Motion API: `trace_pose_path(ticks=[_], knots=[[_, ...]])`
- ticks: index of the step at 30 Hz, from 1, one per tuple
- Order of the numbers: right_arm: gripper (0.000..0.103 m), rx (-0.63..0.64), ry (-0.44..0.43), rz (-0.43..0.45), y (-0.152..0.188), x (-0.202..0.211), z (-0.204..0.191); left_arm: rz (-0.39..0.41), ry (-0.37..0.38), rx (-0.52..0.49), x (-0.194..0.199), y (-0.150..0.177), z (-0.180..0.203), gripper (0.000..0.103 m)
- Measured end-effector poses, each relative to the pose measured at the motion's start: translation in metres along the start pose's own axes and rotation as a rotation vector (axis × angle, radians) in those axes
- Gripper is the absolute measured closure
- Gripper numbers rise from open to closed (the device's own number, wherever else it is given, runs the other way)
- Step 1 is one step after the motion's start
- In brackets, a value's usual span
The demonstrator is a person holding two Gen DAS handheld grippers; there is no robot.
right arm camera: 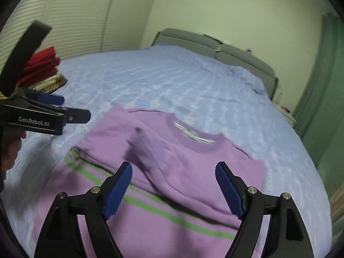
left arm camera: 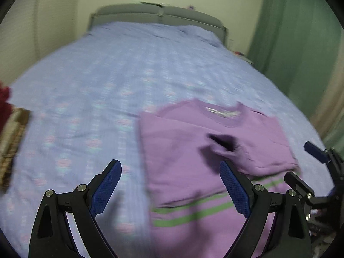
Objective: Fold small clothes
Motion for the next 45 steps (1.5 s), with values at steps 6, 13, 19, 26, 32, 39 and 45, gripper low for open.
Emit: trace_pose_path(ticks=[6, 13, 19, 26, 32, 39, 45], knots=[[0.023, -0.229, 0.048, -0.129, 0.053, -0.018, 0.082, -0.098, 0.165, 0.061, -0.039, -0.014, 0.032, 0.01], [0.023, -0.332, 0.025, -0.192, 0.087, -0.035, 0.116, -0.195, 0.264, 0.159, -0.08, -0.029, 0.051, 0.012], [0.023, -0.34, 0.016, -0.232, 0.085, -0.061, 0.123, -0.22, 0.289, 0.151, -0.089, -0.034, 0.06, 0.068], [0.024, -0.341, 0.031, -0.241, 0.087, -0.069, 0.134, -0.074, 0.352, -0.015, -0.046, -0.049, 0.082, 0.088], [0.024, -0.511, 0.057, -0.154, 0.095, -0.049, 0.171, -0.017, 0.357, -0.127, -0.038, -0.047, 0.089, 0.088], [0.024, -0.483, 0.082, -0.225, 0.111, -0.062, 0.166, -0.112, 0.247, -0.136, -0.079, -0.014, 0.071, 0.088], [0.024, -0.521, 0.075, -0.244, 0.122, -0.061, 0.168, -0.131, 0.209, -0.063, -0.086, 0.001, 0.053, 0.082]])
Point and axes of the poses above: each gripper's, at about its wrist camera, not at the fingertips, and x roughly against the way its jaws point, z to its right, y to its underside, the point moved 2 cm from there along -x, roughly the way its jaws point, and after that the axes turned 10 degrees about -z, right-handed, at the moved point
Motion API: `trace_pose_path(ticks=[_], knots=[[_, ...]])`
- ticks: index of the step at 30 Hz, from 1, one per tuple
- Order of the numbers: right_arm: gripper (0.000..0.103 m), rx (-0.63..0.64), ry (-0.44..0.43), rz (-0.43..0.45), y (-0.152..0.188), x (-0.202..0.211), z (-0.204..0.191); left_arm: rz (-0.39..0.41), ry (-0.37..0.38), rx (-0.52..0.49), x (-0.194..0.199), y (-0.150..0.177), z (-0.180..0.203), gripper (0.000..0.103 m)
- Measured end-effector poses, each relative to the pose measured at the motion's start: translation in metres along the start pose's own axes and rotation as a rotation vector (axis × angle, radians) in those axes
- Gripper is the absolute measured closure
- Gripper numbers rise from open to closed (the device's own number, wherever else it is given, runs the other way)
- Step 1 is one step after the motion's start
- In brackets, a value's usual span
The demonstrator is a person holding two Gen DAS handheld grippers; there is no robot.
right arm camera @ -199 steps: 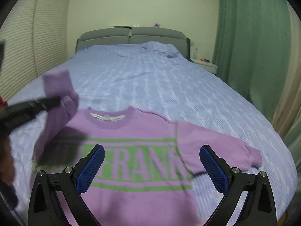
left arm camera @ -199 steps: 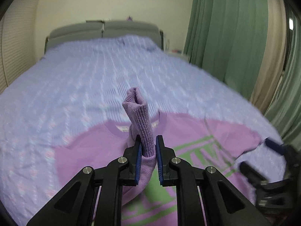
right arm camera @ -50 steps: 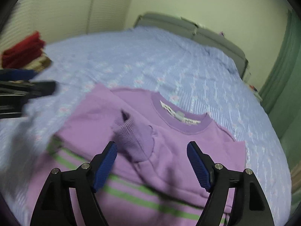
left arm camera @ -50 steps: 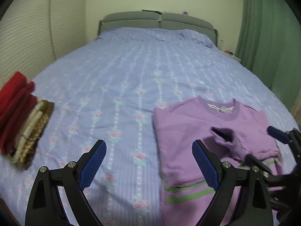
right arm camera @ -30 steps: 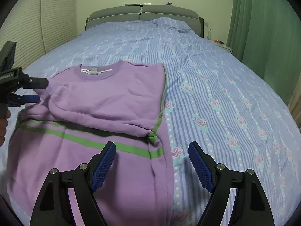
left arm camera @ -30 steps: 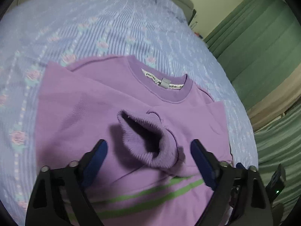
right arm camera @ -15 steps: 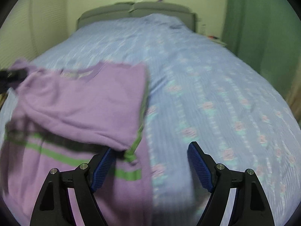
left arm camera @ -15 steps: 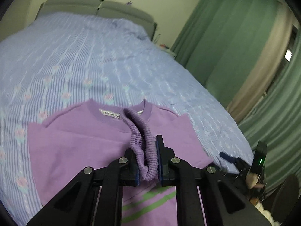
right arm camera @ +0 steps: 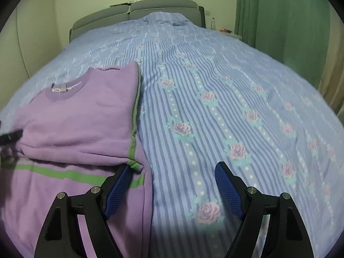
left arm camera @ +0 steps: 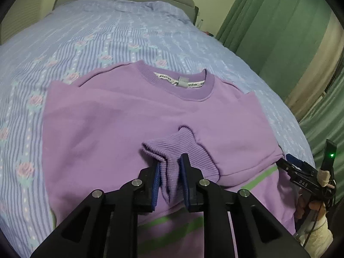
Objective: Fold small clothes
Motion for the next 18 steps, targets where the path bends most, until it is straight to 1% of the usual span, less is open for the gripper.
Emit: trace_pose_path(ticks=[2, 3, 4, 5, 6, 7, 8, 10, 14, 16, 18], knots=[[0.024, 0.01, 0.043, -0.013, 0.002, 0.003, -0.003, -0.007, -0.029, 0.015, 0.004, -0.001, 0.001, 0.072], [0.024, 0.008, 0.061, -0.012, 0.005, 0.01, -0.004, -0.008, -0.058, 0.021, 0.009, 0.0, 0.001, 0.067], [0.024, 0.003, 0.064, -0.005, 0.008, 0.018, -0.004, 0.002, -0.102, 0.029, 0.015, 0.0, 0.002, 0.052], [0.024, -0.013, 0.07, 0.005, 0.011, 0.028, -0.003, 0.038, -0.155, 0.033, 0.027, 0.003, 0.003, 0.042], [0.024, -0.034, 0.072, 0.026, 0.013, 0.039, -0.001, 0.075, -0.183, 0.031, 0.036, 0.007, 0.006, 0.041], [0.024, -0.056, 0.068, 0.049, 0.017, 0.05, 0.0, 0.109, -0.197, 0.026, 0.047, 0.012, 0.008, 0.039], [0.024, -0.079, 0.058, 0.074, 0.02, 0.062, 0.0, 0.127, -0.2, 0.023, 0.059, 0.019, 0.011, 0.039], [0.024, -0.122, 0.034, 0.11, 0.031, 0.085, 0.0, 0.139, -0.201, 0.021, 0.077, 0.03, 0.018, 0.037], [0.024, -0.121, 0.045, 0.152, 0.054, 0.116, -0.007, 0.206, -0.218, -0.024, 0.121, 0.064, 0.03, 0.03], [0.024, -0.139, 0.053, 0.162, 0.069, 0.127, -0.007, 0.23, -0.228, -0.023, 0.138, 0.08, 0.031, 0.03], [0.024, -0.156, 0.041, 0.166, 0.079, 0.134, -0.005, 0.247, -0.228, -0.007, 0.152, 0.098, 0.03, 0.029]])
Point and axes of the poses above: each gripper's, at about its wrist camera, not at the fingertips, and x roughly against the way its jaws point, z to its right, y to its underside, the point moved 2 cm from there along -x, roughly the way its jaws point, and after that the axes turned 10 degrees about -z, right-handed, at the moved point
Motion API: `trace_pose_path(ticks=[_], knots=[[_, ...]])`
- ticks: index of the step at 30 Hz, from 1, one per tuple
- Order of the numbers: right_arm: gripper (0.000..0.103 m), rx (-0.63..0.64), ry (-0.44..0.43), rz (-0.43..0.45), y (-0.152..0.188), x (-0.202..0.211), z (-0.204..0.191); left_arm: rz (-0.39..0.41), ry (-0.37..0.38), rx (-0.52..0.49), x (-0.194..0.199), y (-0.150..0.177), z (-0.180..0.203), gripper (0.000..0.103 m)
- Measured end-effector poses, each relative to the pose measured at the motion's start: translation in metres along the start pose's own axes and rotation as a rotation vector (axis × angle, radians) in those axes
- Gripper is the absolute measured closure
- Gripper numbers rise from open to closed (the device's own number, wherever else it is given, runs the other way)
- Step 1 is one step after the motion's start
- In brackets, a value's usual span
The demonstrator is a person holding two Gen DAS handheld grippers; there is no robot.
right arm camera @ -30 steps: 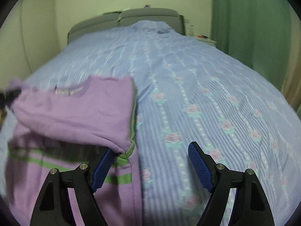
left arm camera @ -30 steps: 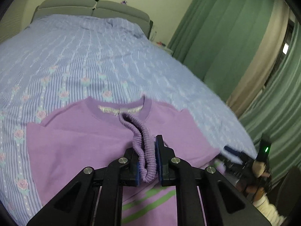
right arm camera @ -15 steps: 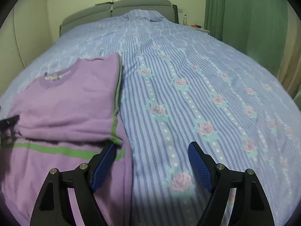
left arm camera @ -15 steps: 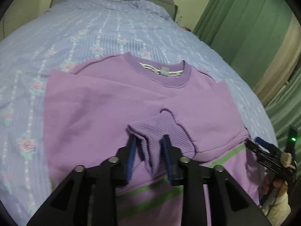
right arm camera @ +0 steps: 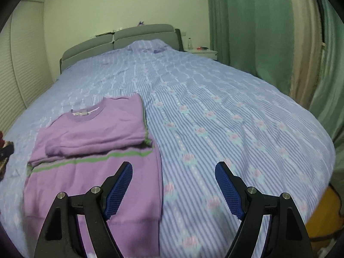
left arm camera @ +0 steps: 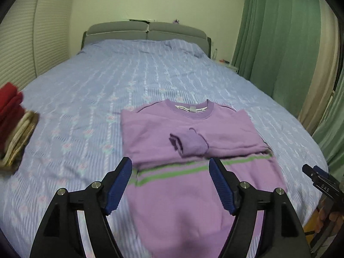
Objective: Fold small clothes
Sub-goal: 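Grasp the ribbed hem with the left tool while the right tool grasps it too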
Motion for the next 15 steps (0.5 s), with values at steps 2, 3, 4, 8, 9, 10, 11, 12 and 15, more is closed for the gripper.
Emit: trace_pose_path(ticks=[2, 3, 4, 8, 9, 10, 11, 12, 15], knots=[[0.024, -0.02, -0.017, 0.005, 0.011, 0.007, 0.003, -0.009, 0.009, 0.018, 0.008, 0.014, -0.004, 0.029], [0.024, -0.034, -0.021, 0.001, 0.015, 0.009, 0.004, -0.018, 0.015, 0.025, 0.012, 0.022, -0.005, 0.029], [0.024, -0.047, -0.032, -0.003, 0.019, 0.01, 0.005, -0.027, 0.018, 0.028, 0.014, 0.03, -0.006, 0.029], [0.024, -0.066, -0.064, -0.013, 0.033, 0.013, 0.003, -0.051, 0.014, 0.047, 0.016, 0.06, -0.008, 0.03], [0.024, -0.061, -0.067, -0.012, 0.036, 0.014, 0.002, -0.063, 0.02, 0.053, 0.015, 0.065, -0.008, 0.029], [0.024, -0.057, -0.073, -0.013, 0.039, 0.014, 0.0, -0.079, 0.031, 0.06, 0.012, 0.073, -0.009, 0.03], [0.025, -0.055, -0.082, -0.012, 0.042, 0.015, 0.0, -0.089, 0.038, 0.061, 0.01, 0.079, -0.009, 0.03], [0.025, -0.056, -0.091, -0.013, 0.045, 0.014, -0.001, -0.102, 0.04, 0.065, 0.008, 0.085, -0.009, 0.03], [0.028, -0.079, -0.118, -0.031, 0.055, 0.009, 0.002, -0.14, 0.073, 0.099, -0.003, 0.099, -0.013, 0.03]])
Point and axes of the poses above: each gripper's, at about its wrist camera, not at the fingertips, and x roughly against the way its jaws point, z to its right, y to its underside, the point moved 2 cm from there along -x, roughly the way its jaws point, and after that the axes turned 10 degrees about -z, right-handed, at the moved point
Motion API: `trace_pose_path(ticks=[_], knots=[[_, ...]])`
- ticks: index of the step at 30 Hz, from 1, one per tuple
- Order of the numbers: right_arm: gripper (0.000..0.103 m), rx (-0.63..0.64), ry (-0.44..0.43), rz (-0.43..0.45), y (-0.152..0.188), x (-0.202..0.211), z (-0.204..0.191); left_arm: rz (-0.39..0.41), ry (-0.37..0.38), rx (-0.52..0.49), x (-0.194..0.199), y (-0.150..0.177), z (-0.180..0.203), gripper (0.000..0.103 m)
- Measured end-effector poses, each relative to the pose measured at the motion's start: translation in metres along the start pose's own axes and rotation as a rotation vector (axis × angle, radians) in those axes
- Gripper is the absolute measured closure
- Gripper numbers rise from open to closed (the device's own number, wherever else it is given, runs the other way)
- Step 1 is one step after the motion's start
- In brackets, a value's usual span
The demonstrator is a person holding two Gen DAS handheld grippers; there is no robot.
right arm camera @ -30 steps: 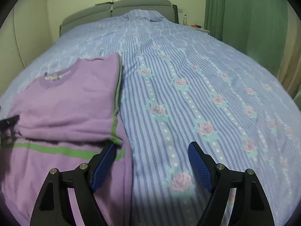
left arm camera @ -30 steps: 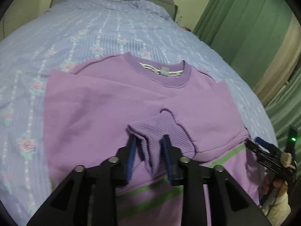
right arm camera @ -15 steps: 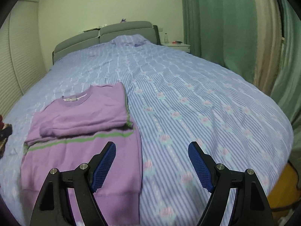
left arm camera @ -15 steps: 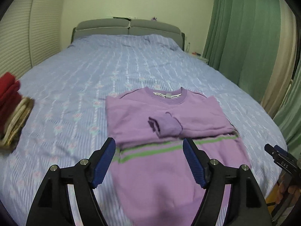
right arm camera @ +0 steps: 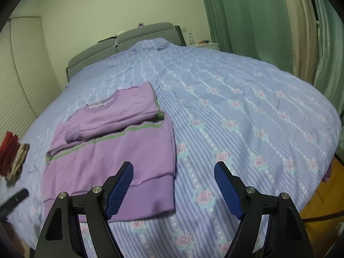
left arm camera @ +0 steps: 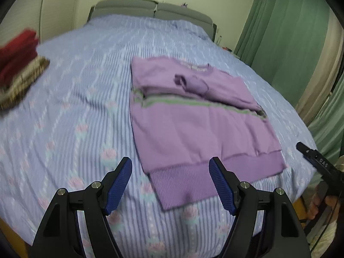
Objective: Fold small clothes
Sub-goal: 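Grasp the ribbed hem with the left tool while the right tool grasps it too, then lift the hem with both tools and fold it up onto the collar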
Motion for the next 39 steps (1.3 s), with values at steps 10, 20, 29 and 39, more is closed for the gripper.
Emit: trace_pose_path(ticks=[10, 20, 29, 39], knots=[[0.037, -0.02, -0.083, -0.091, 0.022, -0.027, -0.001, -0.102, 0.063, 0.066, -0.027, 0.019, -0.008, 0.03], [0.046, -0.07, -0.13, -0.157, 0.032, -0.057, 0.002, -0.141, 0.18, 0.175, -0.05, 0.023, -0.018, 0.035], [0.055, -0.032, -0.12, -0.159, 0.029, -0.07, -0.009, -0.158, 0.257, 0.182, -0.067, 0.013, -0.014, 0.049], [0.093, -0.156, -0.255, -0.059, 0.02, -0.028, -0.004, -0.074, 0.355, 0.268, -0.017, 0.008, -0.03, 0.096]])
Point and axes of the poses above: each gripper's, at about its wrist camera, not at the fingertips, and x roughly against the way its jaws point, z to its right, y to its underside, the point moved 2 cm from there along -x, roughly the way its jaws point, and after that the axes turned 10 degrees about -z, right-handed, at the moved point
